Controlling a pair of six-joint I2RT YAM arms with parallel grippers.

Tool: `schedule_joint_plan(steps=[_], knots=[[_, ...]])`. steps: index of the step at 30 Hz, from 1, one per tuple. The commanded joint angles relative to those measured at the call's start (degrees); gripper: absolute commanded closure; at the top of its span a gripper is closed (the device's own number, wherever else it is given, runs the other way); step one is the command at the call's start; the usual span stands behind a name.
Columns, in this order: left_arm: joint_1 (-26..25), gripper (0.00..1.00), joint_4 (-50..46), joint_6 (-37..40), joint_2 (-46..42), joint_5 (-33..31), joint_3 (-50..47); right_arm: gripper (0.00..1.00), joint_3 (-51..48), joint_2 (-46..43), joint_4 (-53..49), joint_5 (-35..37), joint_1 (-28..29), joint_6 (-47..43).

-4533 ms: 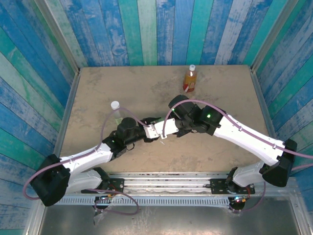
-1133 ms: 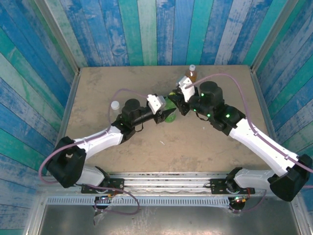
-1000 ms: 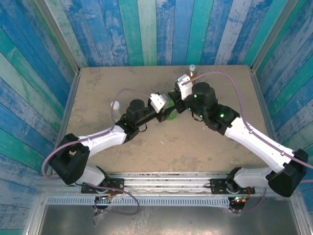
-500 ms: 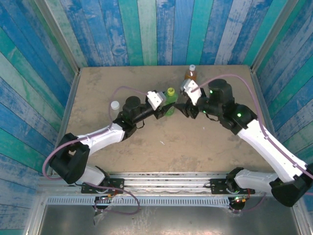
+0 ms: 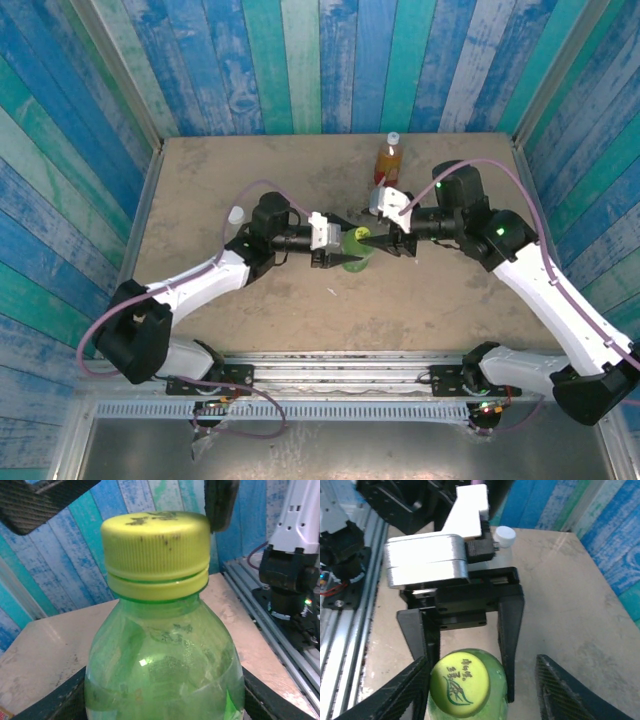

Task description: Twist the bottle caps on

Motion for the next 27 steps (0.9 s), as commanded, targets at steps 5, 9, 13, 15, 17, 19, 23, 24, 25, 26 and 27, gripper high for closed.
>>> schedule_joint_plan(steps=[5,9,13,15,17,19,23,24,25,26,27], knots=[[-0.25,0.40,-2.70,2.84,-2.54,6.41,1.44,0.55,3.58,2.13,-4.89,-5.12,-0.33,-3.03],[-0.27,0.41,-1.52,1.64,-2.55,5.84,1.26,0.61,3.84,3.01,-5.54,-6.30,-0.32,-3.25],[-0.26,0.41,-0.68,0.50,-2.36,5.59,1.37,0.62,3.69,3.62,-5.54,-6.10,-0.36,-3.38],[-0.25,0.41,-0.09,-0.10,-2.33,5.31,1.39,0.63,3.75,3.85,-5.62,-6.23,-0.32,-3.56],[-0.25,0.41,0.13,-0.58,-2.18,5.13,1.48,0.63,3.63,3.91,-5.59,-6.24,-0.33,-3.56],[-0.25,0.41,0.25,-0.75,-2.07,5.09,1.60,0.68,3.73,3.87,-5.63,-5.98,-0.33,-3.62],[-0.25,0.41,3.58,-3.82,-2.10,1.27,0.89,0.79,3.59,3.66,-4.95,-3.97,-0.34,-1.90],[-0.25,0.41,5.82,-5.87,-2.18,-1.20,0.41,0.80,3.32,3.53,-3.95,-2.36,-0.34,-0.33],[-0.25,0.41,10.44,-9.59,-2.28,-4.44,-0.78,0.80,2.71,3.33,-2.13,0.35,-0.32,2.00],[-0.25,0.41,14.58,-12.62,-2.30,-8.42,-1.92,0.81,1.72,3.06,0.32,3.73,-0.30,5.21],[-0.29,0.41,17.88,-14.10,-2.16,-11.02,-2.66,0.83,0.55,2.72,3.33,7.24,-0.32,8.51]])
